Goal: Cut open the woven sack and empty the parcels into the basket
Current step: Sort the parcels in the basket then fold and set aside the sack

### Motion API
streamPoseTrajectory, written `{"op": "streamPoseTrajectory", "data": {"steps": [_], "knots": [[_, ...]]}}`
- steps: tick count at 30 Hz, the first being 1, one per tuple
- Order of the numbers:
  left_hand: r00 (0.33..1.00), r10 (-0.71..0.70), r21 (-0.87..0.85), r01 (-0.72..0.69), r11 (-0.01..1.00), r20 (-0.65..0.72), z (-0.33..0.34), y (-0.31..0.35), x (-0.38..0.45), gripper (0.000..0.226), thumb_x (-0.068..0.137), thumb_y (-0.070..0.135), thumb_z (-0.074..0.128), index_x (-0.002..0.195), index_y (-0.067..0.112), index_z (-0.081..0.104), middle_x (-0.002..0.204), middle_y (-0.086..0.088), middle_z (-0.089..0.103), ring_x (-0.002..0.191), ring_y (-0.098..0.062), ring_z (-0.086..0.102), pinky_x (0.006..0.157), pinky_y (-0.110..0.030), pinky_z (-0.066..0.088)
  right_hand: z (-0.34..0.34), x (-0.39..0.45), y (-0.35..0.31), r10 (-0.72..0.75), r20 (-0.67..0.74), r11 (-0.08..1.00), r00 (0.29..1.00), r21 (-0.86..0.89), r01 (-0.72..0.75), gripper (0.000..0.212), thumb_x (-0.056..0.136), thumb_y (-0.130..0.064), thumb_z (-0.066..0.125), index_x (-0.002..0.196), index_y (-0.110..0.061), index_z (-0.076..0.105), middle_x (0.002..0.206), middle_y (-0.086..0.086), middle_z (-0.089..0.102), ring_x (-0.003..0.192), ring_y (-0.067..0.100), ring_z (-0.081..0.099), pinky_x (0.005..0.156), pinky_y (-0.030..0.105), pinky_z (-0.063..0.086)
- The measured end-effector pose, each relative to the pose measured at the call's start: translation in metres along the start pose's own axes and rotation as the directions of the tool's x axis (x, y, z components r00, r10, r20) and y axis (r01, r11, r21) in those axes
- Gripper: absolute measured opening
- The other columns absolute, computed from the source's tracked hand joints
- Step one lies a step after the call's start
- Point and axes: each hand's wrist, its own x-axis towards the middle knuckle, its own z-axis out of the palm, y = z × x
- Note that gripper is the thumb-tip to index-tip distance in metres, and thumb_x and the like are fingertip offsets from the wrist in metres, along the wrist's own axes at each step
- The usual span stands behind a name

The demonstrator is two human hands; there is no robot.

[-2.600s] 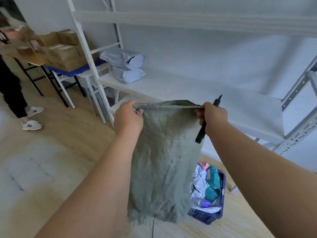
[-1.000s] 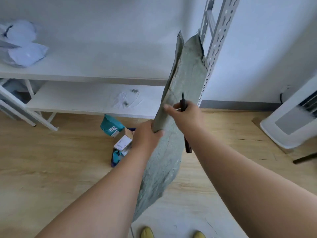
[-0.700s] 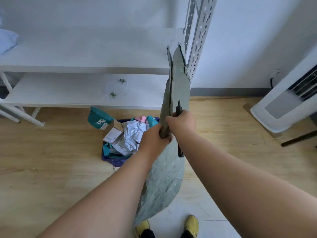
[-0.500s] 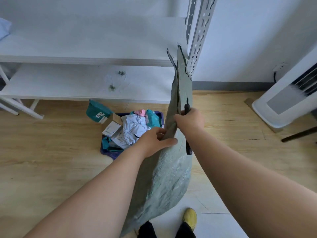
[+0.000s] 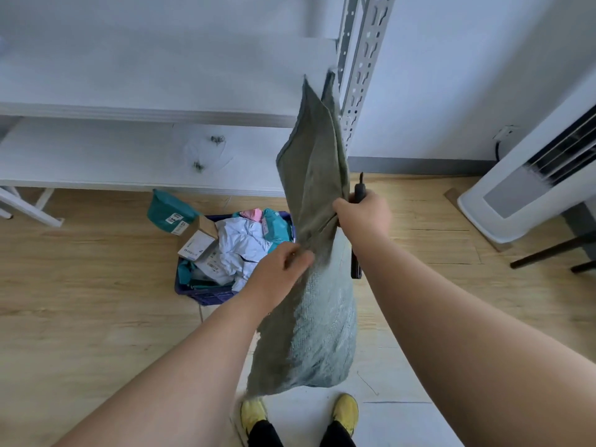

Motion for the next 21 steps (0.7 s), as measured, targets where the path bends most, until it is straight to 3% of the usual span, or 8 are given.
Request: {"op": "streamPoseTrajectory", "data": {"steps": [2,4,5,7,9,11,15,21], "knots": [[0.994,-0.022,0.204,0.0,0.979,0.103,0.003,0.003,0.0,0.043,0.089,0.048,0.058,0.117,0.016,0.055,0.111,-0.002,0.062,0.103,-0.018,0.058,0.086,-0.031,0.047,0.0,0.003,-0.004,-0.008,0.054,0.999,0.998,0.036,0.007,0.008,0.076,-0.02,0.061,0.083,-0.015,0.059,0.073,0.004,0.064,0.067,0.021,0.063,0.063,0.034,0.054],[0.995,-0.054,0.303,0.028,0.953,0.079,0.003,0.005,0.006,0.043,0.092,0.043,0.055,0.116,0.007,0.059,0.112,-0.016,0.062,0.106,-0.03,0.059,0.088,-0.037,0.046,0.002,0.004,-0.007,-0.032,0.201,0.991,0.979,0.133,0.005,0.021,0.077,-0.026,0.07,0.093,-0.013,0.064,0.079,0.004,0.07,0.064,0.017,0.066,0.058,0.031,0.054],[0.996,-0.082,0.206,0.072,0.976,0.039,0.0,0.007,0.008,0.038,0.094,0.04,0.053,0.111,0.008,0.061,0.109,-0.017,0.064,0.104,-0.031,0.06,0.086,-0.036,0.046,0.002,0.004,-0.006,-0.043,0.258,0.988,0.965,0.157,0.002,0.027,0.078,-0.031,0.073,0.098,-0.014,0.065,0.083,0.003,0.071,0.058,0.012,0.064,0.053,0.027,0.051],[0.985,-0.169,-0.185,0.159,0.97,-0.039,-0.01,0.01,0.013,0.026,0.096,0.036,0.053,0.109,0.017,0.063,0.109,-0.009,0.069,0.098,-0.025,0.064,0.087,-0.033,0.051,-0.001,0.009,0.005,-0.012,0.266,0.989,0.964,0.145,-0.028,0.038,0.078,-0.038,0.075,0.104,-0.013,0.065,0.085,0.002,0.07,0.051,0.008,0.06,0.047,0.024,0.044],[0.972,-0.231,-0.448,0.188,0.874,-0.041,-0.021,0.014,0.015,0.024,0.098,0.033,0.052,0.114,0.019,0.062,0.113,-0.004,0.07,0.098,-0.017,0.066,0.085,-0.029,0.053,-0.009,0.016,0.031,0.094,0.207,0.993,0.974,0.056,-0.107,0.041,0.079,-0.035,0.075,0.107,-0.008,0.064,0.076,0.004,0.067,0.052,0.011,0.061,0.049,0.026,0.044],[0.961,-0.275,-0.603,0.209,0.77,-0.018,-0.03,0.014,0.017,0.031,0.099,0.034,0.05,0.123,0.017,0.06,0.12,-0.005,0.068,0.107,-0.021,0.064,0.097,-0.039,0.049,-0.019,0.015,0.065,0.261,0.199,0.965,0.944,-0.06,-0.254,0.04,0.082,-0.03,0.074,0.108,-0.003,0.06,0.068,0.006,0.062,0.054,0.014,0.06,0.052,0.028,0.044],[0.934,-0.357,-0.795,0.232,0.56,0.021,-0.042,0.018,0.017,0.032,0.097,0.038,0.051,0.123,0.021,0.06,0.122,-0.007,0.066,0.105,-0.026,0.064,0.09,-0.046,0.049,-0.029,-0.011,0.115,0.525,0.27,0.849,0.807,-0.224,-0.478,0.047,0.08,-0.042,0.074,0.088,0.0,0.055,0.06,0.008,0.056,0.048,0.018,0.049,0.047,0.025,0.04],[0.91,-0.414,-0.87,0.226,0.439,0.027,-0.044,0.021,0.016,0.035,0.095,0.046,0.052,0.117,0.021,0.063,0.109,-0.007,0.07,0.096,-0.026,0.066,0.07,-0.044,0.052,-0.027,-0.018,0.134,0.626,0.491,0.71,0.606,-0.036,-0.704,0.05,0.071,-0.052,0.078,0.066,-0.013,0.048,0.045,0.0,0.045,0.042,0.011,0.039,0.045,0.022,0.037]]}}
